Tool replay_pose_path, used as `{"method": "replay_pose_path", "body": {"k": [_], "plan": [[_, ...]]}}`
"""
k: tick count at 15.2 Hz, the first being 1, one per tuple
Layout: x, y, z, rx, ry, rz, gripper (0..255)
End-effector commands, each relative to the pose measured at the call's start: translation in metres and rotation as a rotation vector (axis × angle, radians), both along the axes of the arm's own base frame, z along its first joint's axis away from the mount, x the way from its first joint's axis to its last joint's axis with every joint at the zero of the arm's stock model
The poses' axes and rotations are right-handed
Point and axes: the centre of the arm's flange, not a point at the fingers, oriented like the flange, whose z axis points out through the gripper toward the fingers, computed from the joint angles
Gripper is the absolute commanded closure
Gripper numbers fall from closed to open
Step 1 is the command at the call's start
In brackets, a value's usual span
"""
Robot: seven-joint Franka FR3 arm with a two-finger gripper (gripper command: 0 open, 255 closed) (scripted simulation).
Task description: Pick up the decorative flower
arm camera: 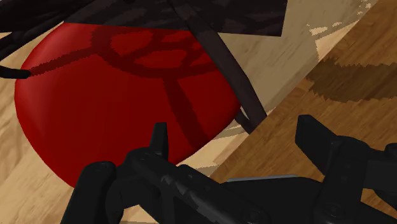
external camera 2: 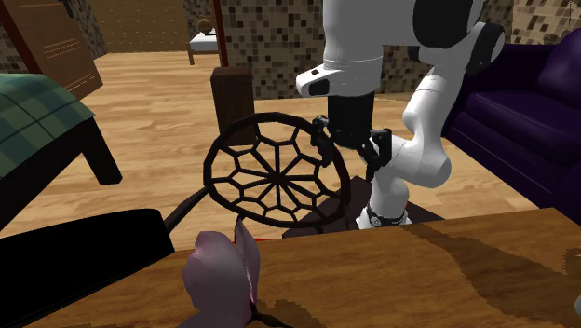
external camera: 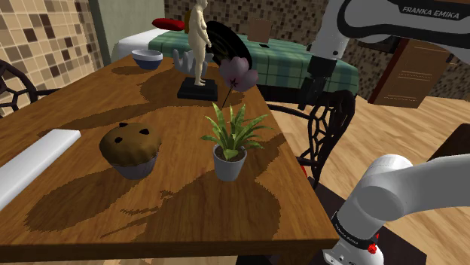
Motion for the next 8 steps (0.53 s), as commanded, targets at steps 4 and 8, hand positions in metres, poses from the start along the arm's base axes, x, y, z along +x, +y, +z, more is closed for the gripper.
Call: {"method": "replay_pose_path", "body": {"k": [4, 8], "plan": [[0.021, 0.027, -0.001, 0.000, -0.038, -0.134, 0], [0.054, 0.059, -0.001, 0.001, -0.089, -0.312, 0]]}}
